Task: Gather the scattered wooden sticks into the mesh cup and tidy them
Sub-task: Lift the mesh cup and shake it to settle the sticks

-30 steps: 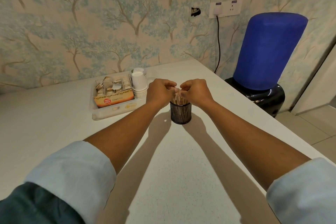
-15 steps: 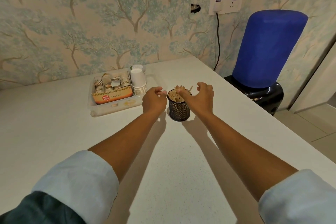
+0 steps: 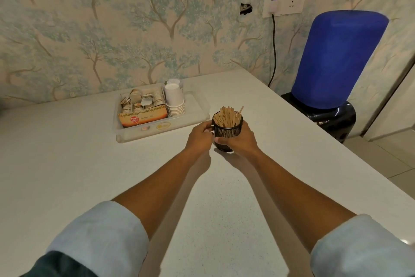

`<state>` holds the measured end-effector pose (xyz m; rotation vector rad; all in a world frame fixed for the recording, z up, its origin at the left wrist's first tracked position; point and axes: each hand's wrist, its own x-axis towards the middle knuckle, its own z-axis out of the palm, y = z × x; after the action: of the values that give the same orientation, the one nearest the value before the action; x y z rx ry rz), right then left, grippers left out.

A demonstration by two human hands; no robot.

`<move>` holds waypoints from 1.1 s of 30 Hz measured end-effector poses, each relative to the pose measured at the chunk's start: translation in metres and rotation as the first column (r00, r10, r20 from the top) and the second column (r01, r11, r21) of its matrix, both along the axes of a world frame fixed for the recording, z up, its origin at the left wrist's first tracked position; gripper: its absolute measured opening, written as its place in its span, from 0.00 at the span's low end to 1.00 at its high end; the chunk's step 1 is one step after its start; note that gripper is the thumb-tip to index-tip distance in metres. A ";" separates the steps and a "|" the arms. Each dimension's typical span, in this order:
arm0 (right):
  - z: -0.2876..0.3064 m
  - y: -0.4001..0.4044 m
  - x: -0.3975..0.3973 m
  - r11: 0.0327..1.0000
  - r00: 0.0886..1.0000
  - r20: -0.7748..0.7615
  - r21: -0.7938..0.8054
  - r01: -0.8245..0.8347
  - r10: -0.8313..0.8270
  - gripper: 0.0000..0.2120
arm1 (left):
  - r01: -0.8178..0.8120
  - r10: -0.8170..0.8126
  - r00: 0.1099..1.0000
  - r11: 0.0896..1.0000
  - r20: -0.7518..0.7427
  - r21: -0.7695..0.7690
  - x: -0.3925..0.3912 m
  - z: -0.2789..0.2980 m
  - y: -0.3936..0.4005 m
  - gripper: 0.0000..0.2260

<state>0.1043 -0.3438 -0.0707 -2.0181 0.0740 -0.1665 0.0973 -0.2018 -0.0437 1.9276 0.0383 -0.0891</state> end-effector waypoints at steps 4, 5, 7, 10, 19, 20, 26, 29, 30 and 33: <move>0.000 0.006 -0.005 1.000 1.000 0.025 -0.001 0.016 -0.016 0.28 | -0.035 0.035 0.999 0.999 0.030 -0.019 -0.005 -0.008 0.015 0.19; 0.001 0.008 -0.007 1.000 1.000 0.030 0.004 -0.002 0.002 0.25 | -0.063 0.062 0.996 0.998 0.071 0.022 -0.008 -0.011 0.020 0.18; 0.003 0.014 -0.011 0.998 0.999 0.018 0.038 -0.042 0.041 0.27 | -0.141 0.116 0.979 0.979 0.168 0.150 -0.016 -0.022 0.034 0.15; 0.011 0.026 -0.013 0.994 0.996 0.002 0.072 -0.086 0.086 0.38 | -0.281 0.205 0.951 0.884 0.230 0.374 -0.030 -0.045 0.061 0.15; 0.030 0.067 -0.025 0.990 0.991 0.090 0.090 -0.106 0.098 0.43 | -0.197 0.163 0.978 0.553 0.127 0.810 -0.066 -0.083 0.121 0.30; 0.027 0.069 -0.026 0.986 0.986 0.068 0.055 -0.157 0.153 0.43 | -0.189 0.156 0.980 0.544 0.123 0.818 -0.068 -0.084 0.122 0.30; 0.021 0.073 -0.029 0.985 0.986 -0.004 0.027 -0.168 0.169 0.42 | -0.172 0.166 0.981 0.522 0.098 0.835 -0.068 -0.081 0.120 0.31; 0.024 0.077 -0.033 0.971 0.971 0.018 -0.009 -0.240 0.240 0.44 | -0.172 0.163 0.982 0.526 0.100 0.833 -0.068 -0.079 0.120 0.31; 0.025 0.080 -0.035 0.961 0.961 0.024 -0.027 -0.274 0.275 0.45 | -0.174 0.161 0.982 0.525 0.103 0.833 -0.069 -0.078 0.120 0.30; 0.030 0.088 -0.039 0.961 0.960 0.047 -0.020 -0.276 0.277 0.46 | -0.169 0.166 0.982 0.519 0.096 0.838 -0.070 -0.077 0.118 0.30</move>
<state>0.0656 -0.2553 -0.0405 -2.0125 -0.2416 -0.0389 0.0274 -0.0836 -0.1204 2.9118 0.3254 0.0912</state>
